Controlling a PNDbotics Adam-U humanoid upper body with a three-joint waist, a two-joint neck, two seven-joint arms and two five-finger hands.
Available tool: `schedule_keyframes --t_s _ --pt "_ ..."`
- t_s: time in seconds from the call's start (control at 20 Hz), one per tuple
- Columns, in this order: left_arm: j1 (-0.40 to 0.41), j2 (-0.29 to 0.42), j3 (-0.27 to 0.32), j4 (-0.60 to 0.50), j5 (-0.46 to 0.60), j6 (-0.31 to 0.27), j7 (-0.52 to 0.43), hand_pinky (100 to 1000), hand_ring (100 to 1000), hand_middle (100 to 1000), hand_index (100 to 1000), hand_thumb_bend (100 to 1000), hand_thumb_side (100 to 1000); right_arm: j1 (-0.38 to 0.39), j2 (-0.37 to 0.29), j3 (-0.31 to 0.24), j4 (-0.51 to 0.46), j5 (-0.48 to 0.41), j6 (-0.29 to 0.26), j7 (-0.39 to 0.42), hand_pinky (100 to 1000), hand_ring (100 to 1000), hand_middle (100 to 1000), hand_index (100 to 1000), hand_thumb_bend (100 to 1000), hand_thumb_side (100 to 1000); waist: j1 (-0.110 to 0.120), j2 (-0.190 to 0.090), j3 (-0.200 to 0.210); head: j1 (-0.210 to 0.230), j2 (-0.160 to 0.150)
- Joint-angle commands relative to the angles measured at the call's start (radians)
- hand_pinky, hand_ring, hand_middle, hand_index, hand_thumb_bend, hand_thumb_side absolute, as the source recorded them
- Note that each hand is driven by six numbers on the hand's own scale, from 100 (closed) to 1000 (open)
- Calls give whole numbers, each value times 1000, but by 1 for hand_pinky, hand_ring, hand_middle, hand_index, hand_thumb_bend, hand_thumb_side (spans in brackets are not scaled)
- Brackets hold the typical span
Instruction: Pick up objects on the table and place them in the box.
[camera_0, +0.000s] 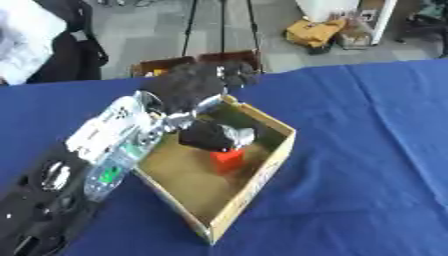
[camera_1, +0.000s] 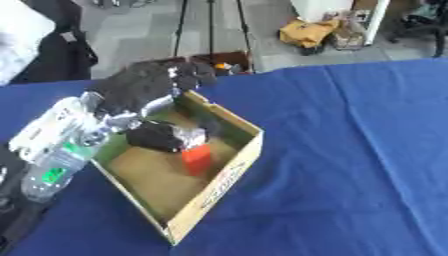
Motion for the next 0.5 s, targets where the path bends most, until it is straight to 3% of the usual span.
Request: schedule_keyframes --t_s 0.05,0.3,0.5 --pt "0 39 93 -108 63 54 99 626 819 915 950 305 942 -6 -21 -12 -18 5 1 -7 789 732 702 788 100 688 5 -18 5 -12 0" --pt "33 56 199 -226 215 134 258 561 750 870 934 320 901 -5 -24 -18 -18 10 1 -13 787 733 702 789 100 693 -3 -21 16 -23 4" --pt "77 91 268 -296 326 161 396 559 743 864 928 360 897 -9 -29 -21 -18 15 -3 -19 786 734 702 790 100 697 -11 -23 28 -34 15"
